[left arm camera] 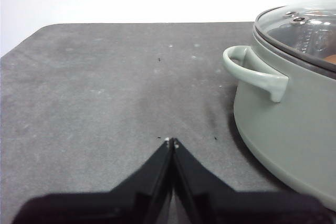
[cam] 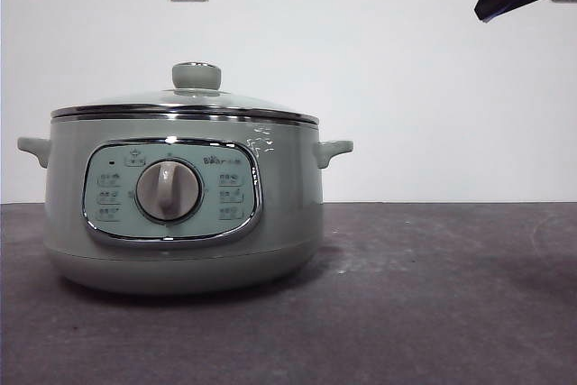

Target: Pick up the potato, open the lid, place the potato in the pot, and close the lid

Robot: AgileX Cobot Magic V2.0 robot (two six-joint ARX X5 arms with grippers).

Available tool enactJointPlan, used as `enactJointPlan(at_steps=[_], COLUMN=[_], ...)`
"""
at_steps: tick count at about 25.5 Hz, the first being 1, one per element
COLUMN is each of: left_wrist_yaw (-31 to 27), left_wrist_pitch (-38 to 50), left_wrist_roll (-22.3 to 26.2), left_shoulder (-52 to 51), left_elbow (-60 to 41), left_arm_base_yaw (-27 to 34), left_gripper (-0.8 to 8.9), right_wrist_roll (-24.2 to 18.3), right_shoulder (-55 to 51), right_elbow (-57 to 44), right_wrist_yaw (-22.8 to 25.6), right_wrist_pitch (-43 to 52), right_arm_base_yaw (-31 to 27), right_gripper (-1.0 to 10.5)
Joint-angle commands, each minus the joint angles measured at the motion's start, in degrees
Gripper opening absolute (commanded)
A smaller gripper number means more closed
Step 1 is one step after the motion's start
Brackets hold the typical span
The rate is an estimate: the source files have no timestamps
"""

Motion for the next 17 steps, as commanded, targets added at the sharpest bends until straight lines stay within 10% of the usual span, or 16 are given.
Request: enactJointPlan(at_steps=[1, 9, 17], left_wrist_yaw=[-0.17, -0.26, -0.26], left_wrist_pitch=[0.33, 0.35, 0.35], left_wrist_roll=[0.52, 0.52, 0.52], left_shoulder=[-0.17, -0.17, -0.17], left_elbow=[-1.03, -1.03, -1.03], left_arm_base_yaw=[0.15, 0.15, 0.15], left_gripper=[-0.01, -0.01, -0.01], right_wrist_roll=[-4.09, -5.2, -5.22], right_shoulder=[-4.31, -22.67, -37.18], right_elbow=[-0.37, -16.63, -31.36], right_wrist_yaw=[2.14, -24.11, -24.35], right_wrist_pitch=[-1.4, 10.08, 16.39], right_arm_base_yaw=[-2.58, -29.07, -34.1], right_gripper=[0.0, 0.0, 0.0])
